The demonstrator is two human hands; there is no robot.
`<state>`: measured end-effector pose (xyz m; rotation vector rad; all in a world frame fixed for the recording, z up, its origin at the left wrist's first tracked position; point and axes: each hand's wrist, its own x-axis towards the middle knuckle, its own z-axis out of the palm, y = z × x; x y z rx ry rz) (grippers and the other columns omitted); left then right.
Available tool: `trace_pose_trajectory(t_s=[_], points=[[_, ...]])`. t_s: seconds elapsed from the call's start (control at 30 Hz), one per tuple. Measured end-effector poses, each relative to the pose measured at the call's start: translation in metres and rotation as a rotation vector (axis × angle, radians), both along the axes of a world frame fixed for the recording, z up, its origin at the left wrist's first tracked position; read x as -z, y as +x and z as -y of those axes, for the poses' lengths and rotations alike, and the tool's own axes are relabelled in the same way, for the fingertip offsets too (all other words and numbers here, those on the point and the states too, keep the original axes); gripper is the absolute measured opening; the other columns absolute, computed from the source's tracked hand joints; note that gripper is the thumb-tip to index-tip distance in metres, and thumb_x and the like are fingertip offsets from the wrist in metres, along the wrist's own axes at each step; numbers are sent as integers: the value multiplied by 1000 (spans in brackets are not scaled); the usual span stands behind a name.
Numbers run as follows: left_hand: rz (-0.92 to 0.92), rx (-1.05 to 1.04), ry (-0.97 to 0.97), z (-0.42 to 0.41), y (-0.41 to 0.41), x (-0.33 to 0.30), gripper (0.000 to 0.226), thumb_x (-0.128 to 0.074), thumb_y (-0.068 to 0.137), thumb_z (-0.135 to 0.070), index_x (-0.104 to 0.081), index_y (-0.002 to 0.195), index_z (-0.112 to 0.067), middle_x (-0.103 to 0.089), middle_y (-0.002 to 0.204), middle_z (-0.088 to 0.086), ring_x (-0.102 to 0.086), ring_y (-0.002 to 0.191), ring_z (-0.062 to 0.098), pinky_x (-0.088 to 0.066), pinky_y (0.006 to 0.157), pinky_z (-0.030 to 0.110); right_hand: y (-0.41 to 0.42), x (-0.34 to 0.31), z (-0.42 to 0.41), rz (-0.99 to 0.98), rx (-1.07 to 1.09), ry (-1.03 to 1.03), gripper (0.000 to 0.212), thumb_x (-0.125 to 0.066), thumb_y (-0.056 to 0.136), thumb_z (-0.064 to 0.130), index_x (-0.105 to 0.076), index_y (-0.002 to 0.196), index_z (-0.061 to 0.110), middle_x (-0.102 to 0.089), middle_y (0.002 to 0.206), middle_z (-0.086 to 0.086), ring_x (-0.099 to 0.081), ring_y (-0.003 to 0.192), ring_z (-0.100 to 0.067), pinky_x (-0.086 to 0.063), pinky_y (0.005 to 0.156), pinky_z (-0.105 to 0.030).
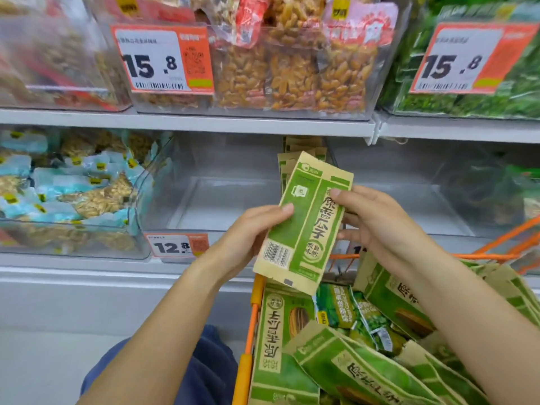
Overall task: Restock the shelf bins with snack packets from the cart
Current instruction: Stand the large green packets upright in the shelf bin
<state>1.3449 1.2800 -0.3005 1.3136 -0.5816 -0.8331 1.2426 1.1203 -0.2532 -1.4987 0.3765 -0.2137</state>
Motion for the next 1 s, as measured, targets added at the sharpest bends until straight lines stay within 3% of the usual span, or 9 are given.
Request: trace_pose_trajectory(t_s=[0.1, 0.23, 0.33, 0.43, 0.5, 0.67, 0.83, 0.9, 1.0], points=[[-45, 25, 20, 2, -5, -5, 22, -65, 77, -22, -72, 95, -11, -74, 92, 10, -71, 78, 22, -58, 71, 30, 3, -5, -1, -15, 35, 12, 23, -55, 95, 13, -63, 117, 8, -74, 93, -1, -68, 71, -7, -51, 49, -18], [-73, -169, 70, 3, 0, -12, 15, -58, 90, -16, -69, 95, -7, -75, 87, 9, -71, 71, 19, -58, 61, 28, 4, -4, -3, 27, 179, -226, 33, -59, 93, 14, -54, 125, 18, -64, 113, 6, -63, 86, 1, -57, 61, -20], [-62, -134, 40, 0, 0, -14, 29, -48, 95, -31, -68, 107, -13, -74, 103, 9, -72, 90, 20, -58, 79, 35, -3, 2, -15, 69, 86, -370, 20, -60, 92, 18, -64, 110, 28, -66, 107, 13, -63, 90, 4, -58, 76, -26], [-127, -11, -62, -1, -4, -13, 56, -34, 92, -50, -56, 131, -14, -64, 126, 11, -62, 115, 22, -58, 84, 35, -7, 3, -23, 47, -48, -414, 41, -65, 84, 49, -59, 122, 37, -64, 121, 14, -59, 111, 0, -49, 95, -27], [-148, 16, -161, 1, -4, -11, 52, -45, 93, -44, -51, 135, -14, -60, 133, 11, -58, 121, 20, -56, 85, 32, -9, -6, -23, 95, -85, -345, 35, -62, 77, 58, -62, 110, 45, -67, 107, 27, -60, 105, 8, -49, 90, -19], [164, -184, -95, 9, -6, -3, 34, -73, 80, -25, -52, 106, -22, -67, 114, 2, -67, 93, 14, -54, 74, 26, -11, -3, -19, -13, -200, -137, 26, -59, 90, 23, -64, 115, 19, -74, 101, 0, -71, 90, -14, -58, 79, -28], [204, -230, -113, 5, -2, -6, 53, -79, 74, -19, -54, 121, -21, -73, 107, 1, -70, 95, 16, -56, 76, 28, -15, 9, -11, 7, -186, -100, 25, -57, 90, 6, -65, 113, 14, -74, 101, -3, -71, 89, -16, -60, 74, -32], [344, -269, -126, 3, -1, -7, 46, -79, 74, -20, -61, 116, -21, -73, 107, -3, -69, 98, 17, -57, 81, 33, -13, 7, -6, 96, -144, -202, 23, -61, 88, 4, -67, 107, 16, -74, 98, 2, -71, 86, -11, -56, 70, -22], [659, -467, -142, 4, -8, -6, 35, -75, 78, -21, -59, 106, -33, -69, 101, -20, -66, 98, 10, -54, 80, 25, -5, -1, 3, 204, -38, -537, 19, -68, 86, 7, -65, 96, 22, -72, 97, 4, -67, 90, -11, -53, 81, -25]])
